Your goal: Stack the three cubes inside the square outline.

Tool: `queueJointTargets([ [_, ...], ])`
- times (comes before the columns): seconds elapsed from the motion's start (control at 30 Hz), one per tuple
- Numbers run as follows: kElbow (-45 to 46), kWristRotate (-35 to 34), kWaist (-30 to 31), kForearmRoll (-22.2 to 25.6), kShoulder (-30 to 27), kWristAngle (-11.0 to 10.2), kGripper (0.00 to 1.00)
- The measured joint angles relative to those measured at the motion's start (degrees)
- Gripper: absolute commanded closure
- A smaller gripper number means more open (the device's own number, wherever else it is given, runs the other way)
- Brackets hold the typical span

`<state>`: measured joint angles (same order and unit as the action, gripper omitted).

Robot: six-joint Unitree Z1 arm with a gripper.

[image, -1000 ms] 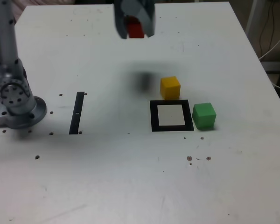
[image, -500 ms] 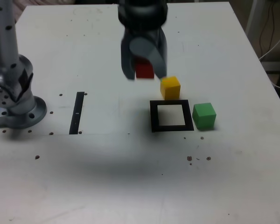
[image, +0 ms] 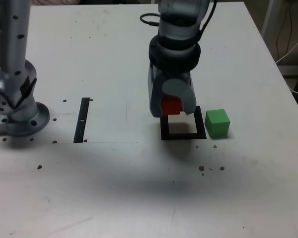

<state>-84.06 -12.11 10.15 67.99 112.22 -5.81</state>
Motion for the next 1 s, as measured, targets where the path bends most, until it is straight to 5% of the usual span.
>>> queueJointTargets([
  [0.87, 3.9, 6.2, -3.4, -8.1, 3.4, 3.0, 0.69],
  [1.0, 4.3, 6.5, -3.4, -8.6, 3.6, 2.8, 0.63],
])
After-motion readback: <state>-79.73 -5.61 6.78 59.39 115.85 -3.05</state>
